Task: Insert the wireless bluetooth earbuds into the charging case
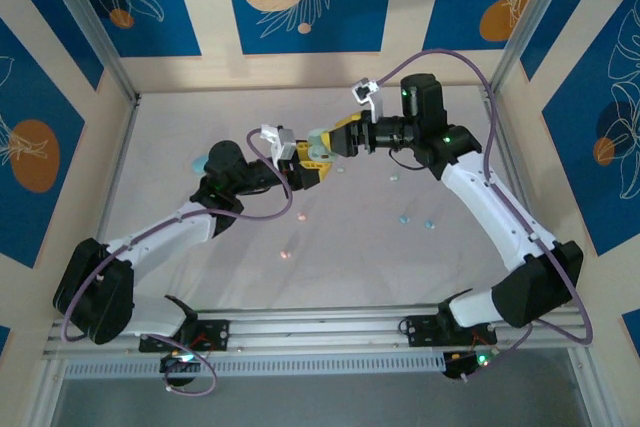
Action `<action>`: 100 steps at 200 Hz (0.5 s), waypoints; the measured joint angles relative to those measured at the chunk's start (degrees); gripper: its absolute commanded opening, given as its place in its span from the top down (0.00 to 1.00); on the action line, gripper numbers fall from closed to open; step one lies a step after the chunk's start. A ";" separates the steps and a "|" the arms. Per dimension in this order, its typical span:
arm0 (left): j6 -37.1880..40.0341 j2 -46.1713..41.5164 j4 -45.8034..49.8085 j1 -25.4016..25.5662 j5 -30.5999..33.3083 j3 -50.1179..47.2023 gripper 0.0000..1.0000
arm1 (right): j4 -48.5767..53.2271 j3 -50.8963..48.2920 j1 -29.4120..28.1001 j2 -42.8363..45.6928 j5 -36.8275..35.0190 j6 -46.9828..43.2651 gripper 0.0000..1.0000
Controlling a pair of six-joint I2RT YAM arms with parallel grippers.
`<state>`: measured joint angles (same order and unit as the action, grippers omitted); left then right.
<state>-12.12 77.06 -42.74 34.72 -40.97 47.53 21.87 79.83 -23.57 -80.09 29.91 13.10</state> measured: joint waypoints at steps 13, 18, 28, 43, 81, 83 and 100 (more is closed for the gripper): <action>0.00 0.00 0.00 0.02 0.02 0.00 0.69 | 0.94 0.17 -0.07 -0.63 -0.26 0.31 0.26; 0.00 0.00 0.00 0.02 0.07 0.00 0.69 | 1.53 0.44 -0.04 -0.83 -0.52 0.39 0.26; 0.00 0.00 0.13 0.00 0.13 0.00 0.69 | 2.47 0.96 -0.04 -1.16 -1.07 0.48 0.26; 0.00 0.00 0.11 0.00 0.31 0.00 0.69 | 3.89 1.92 -0.07 -1.49 -1.22 0.48 0.25; 0.31 -0.04 -0.09 0.02 0.57 0.00 0.69 | 4.63 2.38 0.22 -1.55 1.40 0.96 0.25; 0.35 -0.07 -0.09 0.02 0.59 0.00 0.69 | 4.66 2.38 0.26 -1.55 1.66 0.98 0.25; 0.72 -0.31 -0.02 0.02 0.96 0.00 0.68 | 4.50 2.38 1.20 -1.33 4.17 1.38 0.24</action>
<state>-11.40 76.75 -42.76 34.74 -40.01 47.53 26.37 82.21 -22.37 -81.43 34.09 14.48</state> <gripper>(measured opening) 0.346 0.755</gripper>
